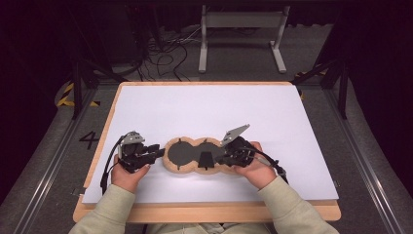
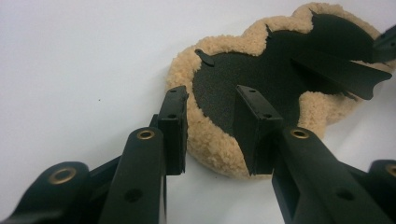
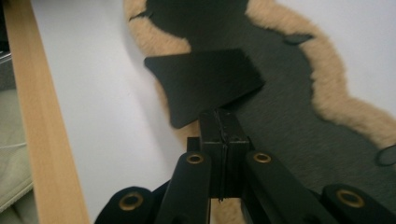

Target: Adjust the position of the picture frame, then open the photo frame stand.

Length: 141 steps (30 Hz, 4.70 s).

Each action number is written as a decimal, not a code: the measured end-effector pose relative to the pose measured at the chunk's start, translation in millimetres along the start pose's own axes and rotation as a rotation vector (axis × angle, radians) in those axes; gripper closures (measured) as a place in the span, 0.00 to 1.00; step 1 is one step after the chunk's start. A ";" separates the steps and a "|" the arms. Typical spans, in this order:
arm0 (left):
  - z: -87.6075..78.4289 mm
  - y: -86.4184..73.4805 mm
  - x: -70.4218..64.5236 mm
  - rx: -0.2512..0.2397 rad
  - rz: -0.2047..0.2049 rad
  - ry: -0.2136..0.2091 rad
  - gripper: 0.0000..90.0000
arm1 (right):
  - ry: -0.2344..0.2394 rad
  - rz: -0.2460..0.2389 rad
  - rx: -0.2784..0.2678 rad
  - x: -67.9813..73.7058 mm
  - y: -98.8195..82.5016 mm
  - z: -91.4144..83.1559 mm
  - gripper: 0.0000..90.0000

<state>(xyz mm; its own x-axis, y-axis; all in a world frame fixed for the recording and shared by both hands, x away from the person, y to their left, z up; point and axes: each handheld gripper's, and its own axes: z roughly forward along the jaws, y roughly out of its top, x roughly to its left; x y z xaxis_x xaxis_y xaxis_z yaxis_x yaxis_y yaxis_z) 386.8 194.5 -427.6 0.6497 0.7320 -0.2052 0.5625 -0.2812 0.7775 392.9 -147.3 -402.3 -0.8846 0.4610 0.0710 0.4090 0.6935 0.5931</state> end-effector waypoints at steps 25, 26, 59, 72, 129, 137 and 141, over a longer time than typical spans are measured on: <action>1.9 0.0 0.1 0.008 -0.002 -0.005 0.73 | 0.056 0.051 -0.070 5.6 -3.1 -3.9 1.00; 2.0 0.0 -0.1 0.007 -0.002 -0.005 0.73 | 0.056 0.051 -0.070 5.6 -3.1 -3.9 1.00; -3.5 1.5 0.5 -0.028 -0.050 0.006 0.51 | -0.161 0.243 -0.215 -30.7 -48.5 -66.4 0.63; 5.7 -2.9 -2.0 0.075 -0.130 0.009 0.37 | -0.180 0.318 -0.167 -39.5 -60.4 -56.3 0.38; 42.9 -1.7 -9.5 0.202 -0.287 -0.075 0.20 | -0.201 0.664 -0.127 -28.5 -75.1 -10.4 0.19; 42.3 -0.6 -11.9 0.208 -0.299 -0.040 0.25 | -0.252 0.735 -0.138 -26.1 -73.0 -9.9 0.27; 41.5 -0.6 -10.6 0.206 -0.301 -0.031 0.30 | -0.242 0.778 -0.153 -28.5 -75.3 -12.7 0.34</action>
<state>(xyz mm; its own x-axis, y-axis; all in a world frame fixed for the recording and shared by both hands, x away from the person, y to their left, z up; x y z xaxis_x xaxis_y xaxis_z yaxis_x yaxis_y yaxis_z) 400.8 161.1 -450.6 0.4525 0.7826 -0.4275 0.8203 -0.1773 0.5437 384.4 -219.7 -438.8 -0.2812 0.8967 0.3418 0.8339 0.0520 0.5495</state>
